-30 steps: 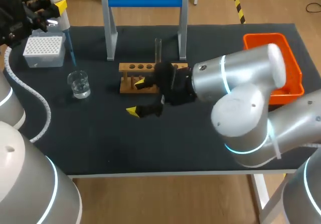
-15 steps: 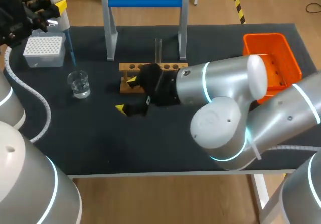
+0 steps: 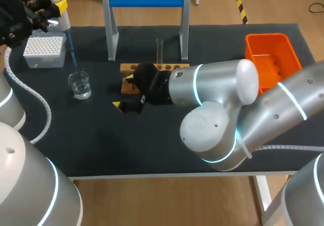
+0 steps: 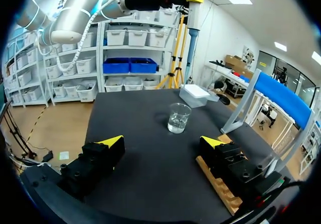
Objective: Invert the test tube, pick up the pipette, mount the tip to pipette, aspirate from beaker and dispense into the tube, eject the tip, return the pipette, and cap with the stopper.
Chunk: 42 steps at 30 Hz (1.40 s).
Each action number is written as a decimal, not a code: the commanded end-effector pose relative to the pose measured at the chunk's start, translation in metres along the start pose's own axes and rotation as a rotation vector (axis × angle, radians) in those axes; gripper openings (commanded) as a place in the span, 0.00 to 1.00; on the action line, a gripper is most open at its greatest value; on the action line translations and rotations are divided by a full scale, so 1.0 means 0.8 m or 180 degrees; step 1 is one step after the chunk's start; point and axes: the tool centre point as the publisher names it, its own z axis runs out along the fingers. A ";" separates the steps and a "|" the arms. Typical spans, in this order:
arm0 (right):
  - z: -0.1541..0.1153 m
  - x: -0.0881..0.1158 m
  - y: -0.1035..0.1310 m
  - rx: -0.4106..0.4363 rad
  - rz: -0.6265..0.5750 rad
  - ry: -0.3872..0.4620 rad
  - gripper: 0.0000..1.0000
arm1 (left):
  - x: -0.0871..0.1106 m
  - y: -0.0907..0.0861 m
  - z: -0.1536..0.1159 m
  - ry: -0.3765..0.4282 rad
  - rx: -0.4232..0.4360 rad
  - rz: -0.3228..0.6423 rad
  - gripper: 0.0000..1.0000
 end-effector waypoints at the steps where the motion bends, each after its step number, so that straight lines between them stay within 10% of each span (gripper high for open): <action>1: 0.011 0.003 -0.001 -0.0009 0.0006 -0.0084 1.00 | 0.000 0.001 0.001 -0.0006 0.0016 0.0004 0.00; 42: 0.089 -0.011 -0.009 0.0087 0.0012 -0.0198 1.00 | 0.000 0.001 0.001 -0.0006 0.0016 0.0004 0.00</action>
